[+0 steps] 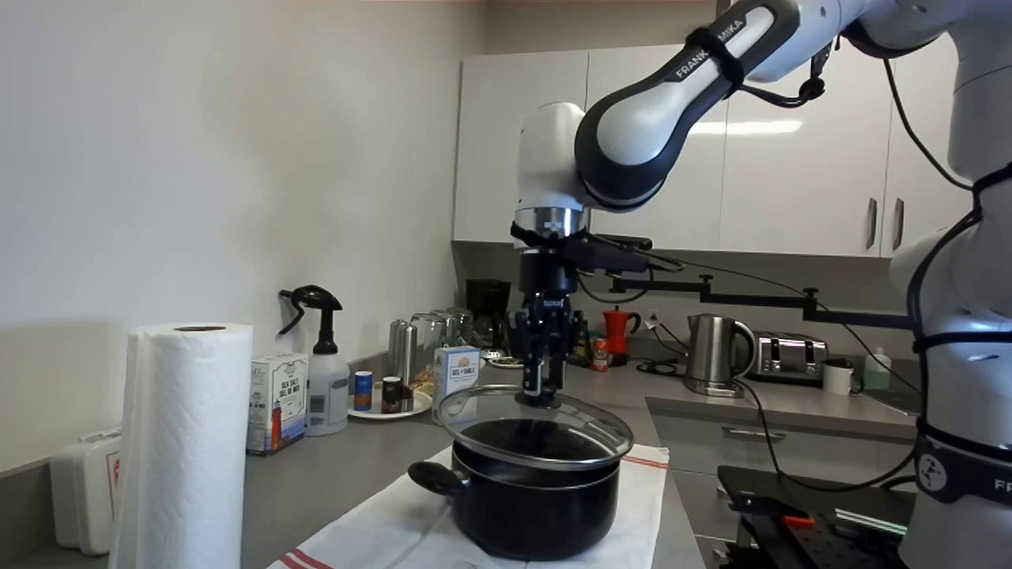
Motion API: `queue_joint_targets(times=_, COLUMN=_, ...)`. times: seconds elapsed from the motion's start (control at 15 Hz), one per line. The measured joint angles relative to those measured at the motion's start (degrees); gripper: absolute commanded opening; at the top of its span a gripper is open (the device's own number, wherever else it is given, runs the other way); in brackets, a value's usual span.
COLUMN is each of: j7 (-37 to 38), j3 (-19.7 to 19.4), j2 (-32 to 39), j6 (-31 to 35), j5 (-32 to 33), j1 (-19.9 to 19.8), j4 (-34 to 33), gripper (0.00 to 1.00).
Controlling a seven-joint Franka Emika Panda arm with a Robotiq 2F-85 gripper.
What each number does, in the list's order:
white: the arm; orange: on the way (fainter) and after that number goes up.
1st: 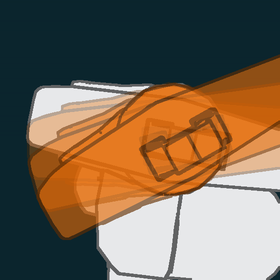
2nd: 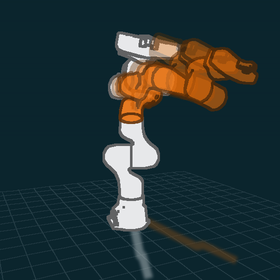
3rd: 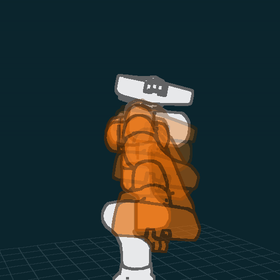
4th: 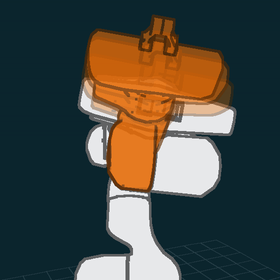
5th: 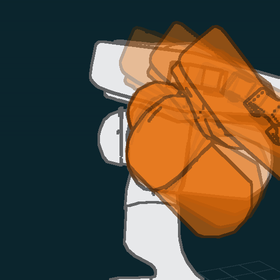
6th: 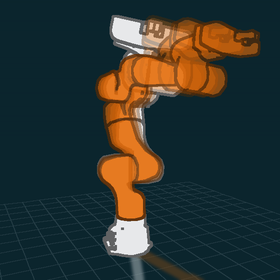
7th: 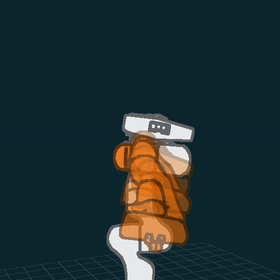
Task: Remove the glass lid from the black pot.
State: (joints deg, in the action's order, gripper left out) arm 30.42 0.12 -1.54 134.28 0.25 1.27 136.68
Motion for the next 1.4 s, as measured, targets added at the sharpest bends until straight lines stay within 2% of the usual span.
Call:
queue_joint_targets(times=0.4, j7=-0.25, j3=5.84, j2=0.94, j6=-0.01, j5=0.06, j1=4.25, j4=-0.2, gripper=0.24)
queue_joint_targets(times=0.67, j7=-0.29, j3=8.8, j2=4.34, j6=0.0, j5=1.58, j1=7.37, j4=-1.3, gripper=0.24)
queue_joint_targets(times=1.13, j7=0.03, j3=9.39, j2=13.78, j6=0.07, j5=9.61, j1=11.49, j4=-5.58, gripper=0.24)
queue_joint_targets(times=1.4, j7=0.01, j3=8.74, j2=18.11, j6=0.72, j5=11.45, j1=13.05, j4=-8.57, gripper=0.24)
